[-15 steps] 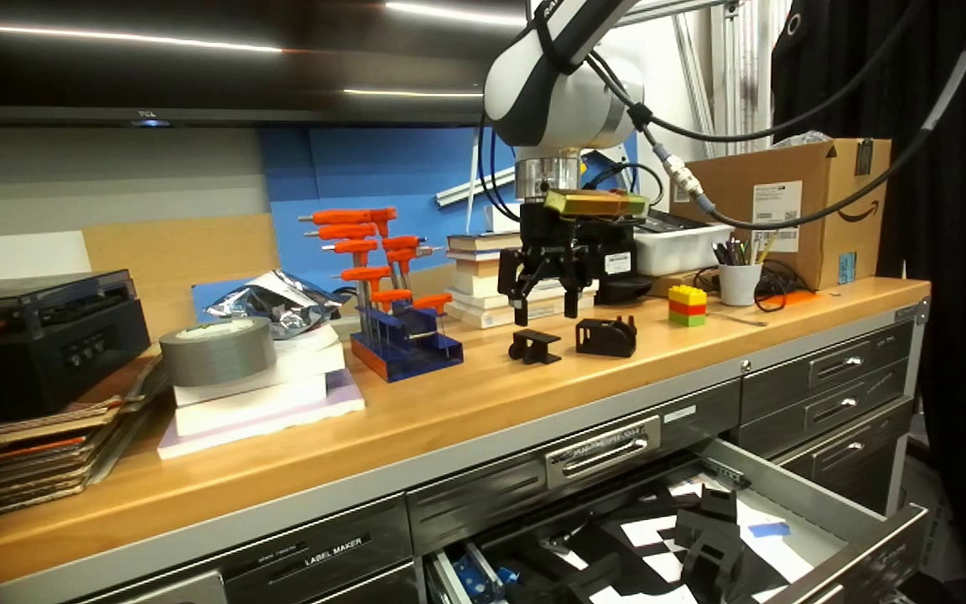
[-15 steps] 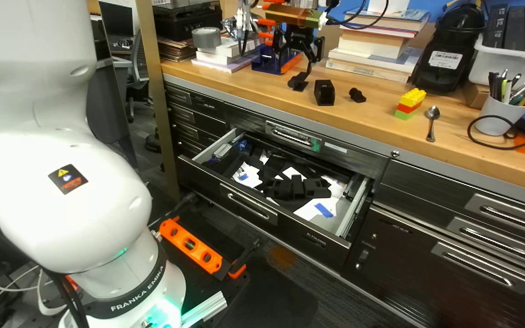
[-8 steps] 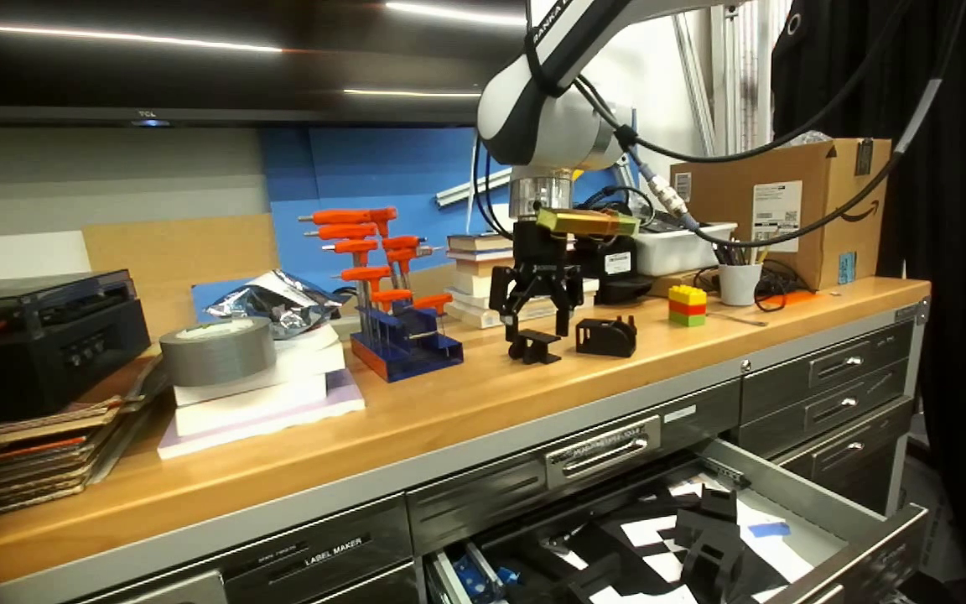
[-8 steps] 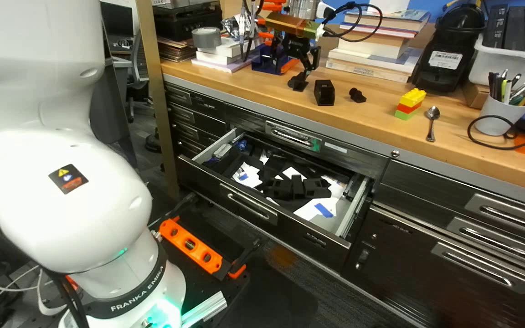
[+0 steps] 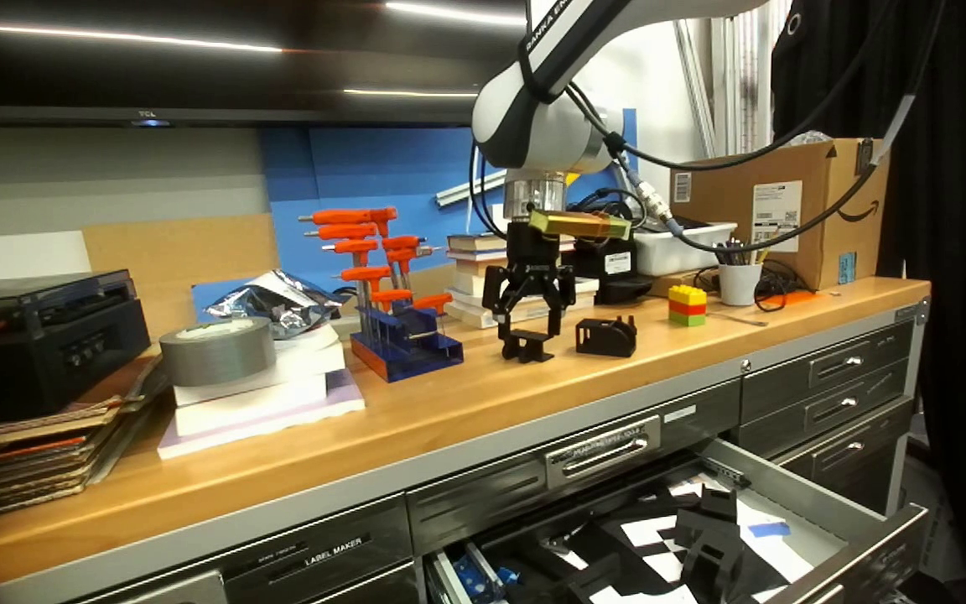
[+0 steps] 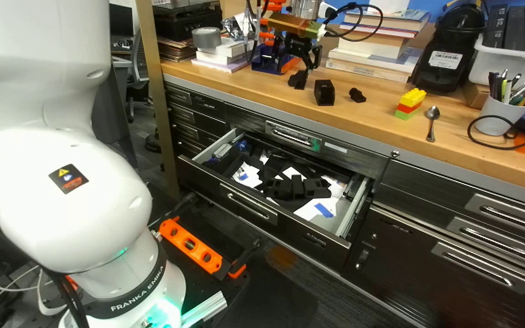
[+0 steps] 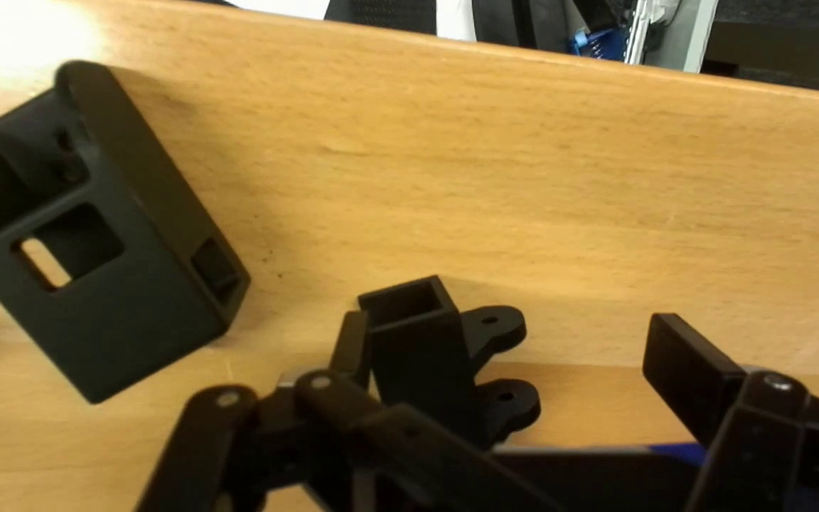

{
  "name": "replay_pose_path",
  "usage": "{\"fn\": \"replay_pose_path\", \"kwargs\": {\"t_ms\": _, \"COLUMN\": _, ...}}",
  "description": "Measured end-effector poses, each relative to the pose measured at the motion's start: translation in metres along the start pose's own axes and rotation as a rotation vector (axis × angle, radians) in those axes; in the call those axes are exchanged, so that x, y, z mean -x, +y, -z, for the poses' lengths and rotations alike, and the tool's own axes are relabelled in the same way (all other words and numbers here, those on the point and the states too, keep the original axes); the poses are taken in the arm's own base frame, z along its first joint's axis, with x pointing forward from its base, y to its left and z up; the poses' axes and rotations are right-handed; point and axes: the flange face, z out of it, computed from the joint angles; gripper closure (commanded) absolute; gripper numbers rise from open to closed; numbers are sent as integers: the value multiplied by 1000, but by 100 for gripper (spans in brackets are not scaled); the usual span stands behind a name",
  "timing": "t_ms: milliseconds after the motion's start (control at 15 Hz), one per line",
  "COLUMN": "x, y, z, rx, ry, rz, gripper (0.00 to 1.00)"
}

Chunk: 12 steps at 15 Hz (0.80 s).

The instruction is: Pick up the black objects from the base top and put them in the open drawer and then close the drawer

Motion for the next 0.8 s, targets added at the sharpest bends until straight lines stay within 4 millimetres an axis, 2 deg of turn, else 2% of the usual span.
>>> {"fn": "replay_pose_path", "kwargs": {"t_ms": 200, "x": -4, "y": 0, "z": 3, "rx": 0, "ry": 10, "rz": 1, "gripper": 0}}
{"fn": "replay_pose_path", "kwargs": {"t_ms": 600, "x": -12, "y": -3, "z": 23, "rx": 17, "ry": 50, "rz": 14, "gripper": 0}}
{"fn": "replay_pose_path", "kwargs": {"t_ms": 800, "x": -15, "y": -1, "z": 22, "rx": 45, "ry": 40, "rz": 25, "gripper": 0}}
